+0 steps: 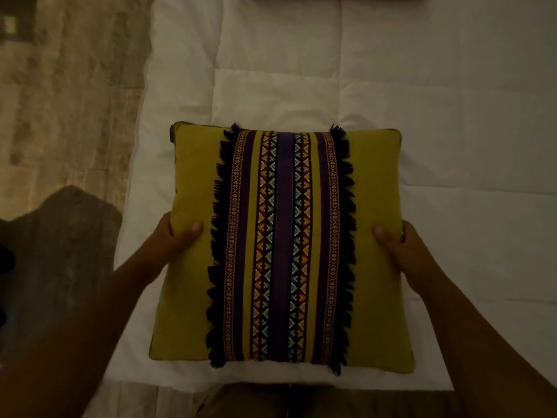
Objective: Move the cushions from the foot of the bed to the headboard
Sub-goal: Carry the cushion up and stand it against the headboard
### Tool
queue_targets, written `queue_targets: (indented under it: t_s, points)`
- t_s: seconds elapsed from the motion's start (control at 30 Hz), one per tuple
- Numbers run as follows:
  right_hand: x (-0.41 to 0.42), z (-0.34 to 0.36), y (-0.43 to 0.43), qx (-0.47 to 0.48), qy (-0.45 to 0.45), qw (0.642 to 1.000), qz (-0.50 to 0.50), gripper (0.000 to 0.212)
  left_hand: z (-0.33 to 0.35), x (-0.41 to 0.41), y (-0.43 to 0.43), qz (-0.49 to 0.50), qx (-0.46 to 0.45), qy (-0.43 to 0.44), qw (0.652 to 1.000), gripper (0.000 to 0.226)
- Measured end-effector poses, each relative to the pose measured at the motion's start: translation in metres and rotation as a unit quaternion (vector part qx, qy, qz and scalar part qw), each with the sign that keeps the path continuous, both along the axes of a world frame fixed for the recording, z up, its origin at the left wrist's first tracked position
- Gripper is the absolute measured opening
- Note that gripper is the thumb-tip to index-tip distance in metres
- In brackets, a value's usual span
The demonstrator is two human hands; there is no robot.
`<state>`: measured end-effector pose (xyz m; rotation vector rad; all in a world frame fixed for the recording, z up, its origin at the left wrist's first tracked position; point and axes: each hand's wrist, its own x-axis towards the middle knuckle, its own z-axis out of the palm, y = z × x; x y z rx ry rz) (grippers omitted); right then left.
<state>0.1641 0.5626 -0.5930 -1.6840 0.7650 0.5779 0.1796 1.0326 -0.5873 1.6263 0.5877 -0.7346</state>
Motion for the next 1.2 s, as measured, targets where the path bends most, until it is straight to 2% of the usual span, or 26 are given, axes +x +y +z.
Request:
queue_targets:
  t_s: [0.07, 0.13, 0.3, 0.43, 0.5, 0.6, 0.83, 0.97, 1.1, 1.2]
  points:
    - [0.0, -0.002, -0.004, 0.02, 0.008, 1.0, -0.009, 0.1, 0.0, 0.008, 0.005, -0.022, -0.058, 0.018, 0.998, 0.073]
    - [0.001, -0.003, -0.004, 0.048, 0.021, 0.998, -0.017, 0.097, -0.007, 0.012, 0.009, -0.024, -0.093, 0.035, 0.995, 0.064]
    - [0.003, -0.001, 0.002, 0.072, 0.01, 0.997, -0.025, 0.081, -0.007, 0.012, 0.003, 0.005, -0.078, 0.016, 0.997, 0.074]
    - [0.004, 0.018, 0.007, 0.071, -0.009, 0.997, -0.034, 0.078, 0.012, 0.008, -0.003, 0.032, -0.071, -0.017, 0.997, 0.057]
    - [0.007, 0.038, 0.011, 0.076, -0.02, 0.997, -0.027, 0.075, 0.031, 0.007, -0.004, 0.034, -0.063, -0.033, 0.997, 0.059]
    - [0.013, 0.074, 0.009, 0.077, -0.041, 0.996, -0.031, 0.076, 0.072, 0.009, -0.008, 0.055, -0.05, -0.059, 0.995, 0.063]
    - [0.037, 0.196, 0.005, 0.035, -0.129, 0.991, -0.015, 0.084, 0.195, 0.015, -0.022, 0.074, -0.004, -0.154, 0.985, 0.097]
    - [0.05, 0.273, -0.005, 0.008, -0.2, 0.98, -0.005, 0.103, 0.271, 0.019, -0.036, 0.085, -0.017, -0.21, 0.974, 0.072]
    - [0.059, 0.355, -0.019, 0.0, -0.272, 0.962, -0.005, 0.112, 0.354, 0.028, -0.048, 0.087, -0.026, -0.271, 0.958, 0.083]
    - [0.059, 0.41, -0.027, 0.005, -0.327, 0.945, -0.012, 0.101, 0.415, 0.037, -0.056, 0.078, -0.023, -0.334, 0.939, 0.08]
